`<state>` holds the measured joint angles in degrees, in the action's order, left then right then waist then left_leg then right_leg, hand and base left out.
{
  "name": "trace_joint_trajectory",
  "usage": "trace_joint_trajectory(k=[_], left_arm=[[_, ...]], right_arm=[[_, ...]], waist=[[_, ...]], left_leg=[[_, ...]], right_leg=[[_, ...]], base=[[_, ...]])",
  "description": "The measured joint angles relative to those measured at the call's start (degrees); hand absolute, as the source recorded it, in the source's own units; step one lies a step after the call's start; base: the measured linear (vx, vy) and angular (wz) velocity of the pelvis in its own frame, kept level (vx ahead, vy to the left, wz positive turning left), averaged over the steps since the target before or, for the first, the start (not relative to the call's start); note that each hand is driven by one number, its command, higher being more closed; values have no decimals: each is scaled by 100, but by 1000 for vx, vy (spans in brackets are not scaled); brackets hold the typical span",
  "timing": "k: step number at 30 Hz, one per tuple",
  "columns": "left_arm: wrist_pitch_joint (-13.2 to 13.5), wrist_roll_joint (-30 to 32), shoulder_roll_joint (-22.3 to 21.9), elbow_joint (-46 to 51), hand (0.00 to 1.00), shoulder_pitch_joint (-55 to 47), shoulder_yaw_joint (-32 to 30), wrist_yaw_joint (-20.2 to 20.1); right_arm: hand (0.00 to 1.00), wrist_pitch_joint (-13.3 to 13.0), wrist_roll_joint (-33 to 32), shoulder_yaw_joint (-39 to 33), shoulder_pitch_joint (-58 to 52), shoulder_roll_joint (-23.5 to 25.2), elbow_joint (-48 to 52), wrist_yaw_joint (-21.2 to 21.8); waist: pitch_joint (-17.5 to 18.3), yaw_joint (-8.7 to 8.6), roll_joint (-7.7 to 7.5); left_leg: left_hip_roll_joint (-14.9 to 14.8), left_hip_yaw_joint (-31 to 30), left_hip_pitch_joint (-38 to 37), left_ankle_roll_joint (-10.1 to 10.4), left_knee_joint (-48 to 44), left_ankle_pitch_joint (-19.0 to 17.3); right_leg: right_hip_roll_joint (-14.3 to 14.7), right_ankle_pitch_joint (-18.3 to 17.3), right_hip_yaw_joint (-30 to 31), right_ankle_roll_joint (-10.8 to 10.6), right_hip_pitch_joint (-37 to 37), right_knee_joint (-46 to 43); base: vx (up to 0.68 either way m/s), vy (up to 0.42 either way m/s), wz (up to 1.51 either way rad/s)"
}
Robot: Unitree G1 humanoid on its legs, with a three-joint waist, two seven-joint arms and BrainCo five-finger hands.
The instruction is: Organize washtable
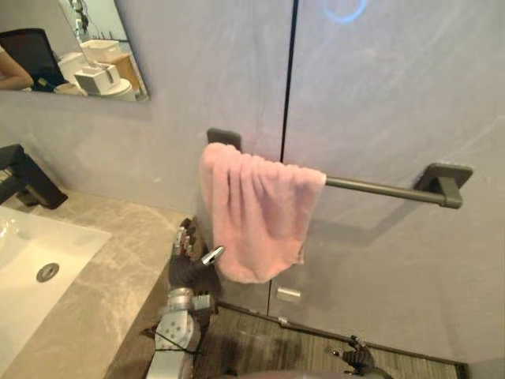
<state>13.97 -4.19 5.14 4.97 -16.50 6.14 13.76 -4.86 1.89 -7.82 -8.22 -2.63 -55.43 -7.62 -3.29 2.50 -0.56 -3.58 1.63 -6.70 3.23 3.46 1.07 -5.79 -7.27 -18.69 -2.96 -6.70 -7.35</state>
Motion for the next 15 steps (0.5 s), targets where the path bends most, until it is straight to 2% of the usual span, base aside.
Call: trace_joint_trajectory(k=[5,12,15], left_arm=[[1,175,50,-3,0,195,33,179],[4,141,242,-357,0,467,31,127],[-6,151,316,-639,0,505,-3,124]], right_arm=[[0,-3,29,38,43,-17,-54,0],[0,18,75,184,186,-146,-231,5],[0,32,95,186,245,-168,-278,7]], waist=[[13,-15,-20],[12,-52,-25],[11,-164,-34]], left_leg=[[-36,2,-18,20,62,15],[-55,35,-69,25,86,19],[-48,84,-122,22,151,20]], right_leg=[[60,37,24,36,1,56],[114,94,95,90,-9,165],[115,119,148,83,-18,199]], base=[[-7,-17,-2],[19,-15,-5],[1,4,-8]])
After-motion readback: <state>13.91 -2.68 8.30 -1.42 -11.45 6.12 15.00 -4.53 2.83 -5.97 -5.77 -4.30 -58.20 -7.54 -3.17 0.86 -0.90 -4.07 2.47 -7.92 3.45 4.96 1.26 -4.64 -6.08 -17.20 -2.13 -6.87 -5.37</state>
